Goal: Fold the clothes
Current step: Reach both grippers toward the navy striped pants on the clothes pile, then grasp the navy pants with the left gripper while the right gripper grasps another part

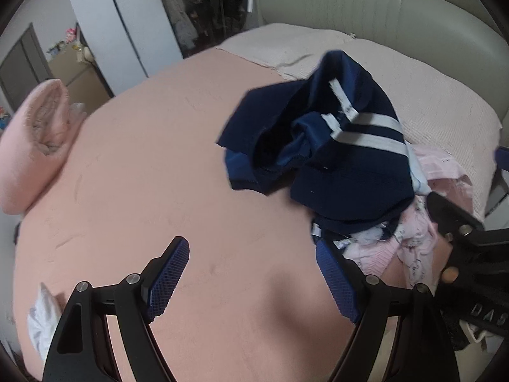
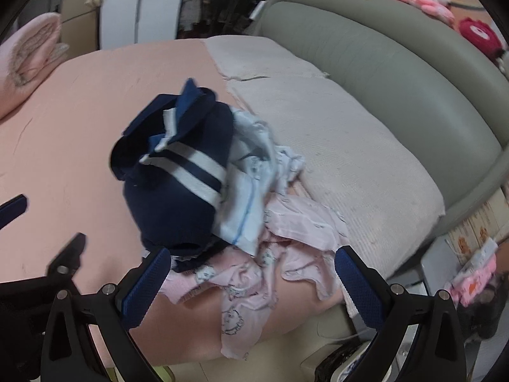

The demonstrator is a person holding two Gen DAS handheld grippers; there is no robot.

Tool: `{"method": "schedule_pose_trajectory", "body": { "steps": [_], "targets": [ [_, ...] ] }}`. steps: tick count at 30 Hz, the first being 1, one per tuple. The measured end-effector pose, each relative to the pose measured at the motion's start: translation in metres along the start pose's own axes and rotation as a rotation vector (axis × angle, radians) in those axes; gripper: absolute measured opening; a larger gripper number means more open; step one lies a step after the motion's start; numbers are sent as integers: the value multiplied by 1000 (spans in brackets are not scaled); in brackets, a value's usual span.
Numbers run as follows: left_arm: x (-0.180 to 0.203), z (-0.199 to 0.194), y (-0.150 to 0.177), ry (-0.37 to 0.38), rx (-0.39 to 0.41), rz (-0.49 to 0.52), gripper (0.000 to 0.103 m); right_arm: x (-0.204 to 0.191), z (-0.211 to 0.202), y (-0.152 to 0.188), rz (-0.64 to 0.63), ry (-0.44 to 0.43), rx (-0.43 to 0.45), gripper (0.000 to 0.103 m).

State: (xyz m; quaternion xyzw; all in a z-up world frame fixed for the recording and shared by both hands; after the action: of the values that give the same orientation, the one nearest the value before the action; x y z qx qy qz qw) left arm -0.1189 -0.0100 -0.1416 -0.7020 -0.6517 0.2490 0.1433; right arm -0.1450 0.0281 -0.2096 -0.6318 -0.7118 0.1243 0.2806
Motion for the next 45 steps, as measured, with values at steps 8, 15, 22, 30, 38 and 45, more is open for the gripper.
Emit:
{"method": "schedule_pose_trajectory", "body": {
  "steps": [8,15,22,30,38,45],
  "targets": [
    [13,9,-8,13,33,46,82,-14,9,-11,-81,25,17,103],
    [7,26,-9,18,6,24,82,-11,15,-15,-128,62,10,103],
    [3,36,-13,40,1,16,82,-16,20,-21,-185,63,13,103],
    [-7,45,-16,68,-5,8,82,-23,22,-34,-258,42,25,103],
    [-14,51,-25,132,12,-5,82,-27,29,-53,-287,-41,27,103],
    [2,54,-32,270,32,-5,82,-26,42,-70,-246,-75,17,103]
  ]
}}
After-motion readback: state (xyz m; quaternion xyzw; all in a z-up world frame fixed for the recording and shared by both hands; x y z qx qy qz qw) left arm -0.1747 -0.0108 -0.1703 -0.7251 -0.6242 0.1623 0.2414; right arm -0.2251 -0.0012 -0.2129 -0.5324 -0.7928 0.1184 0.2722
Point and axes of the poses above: each gripper's, at about its wrist camera, not at the fingertips, and z roughly the way its jaws point, x to its right, y to its underside, the point moved 10 cm from there along z, roughly the way its jaws point, and after that the axes turned 2 degrees about -x, right-handed, at the moved point
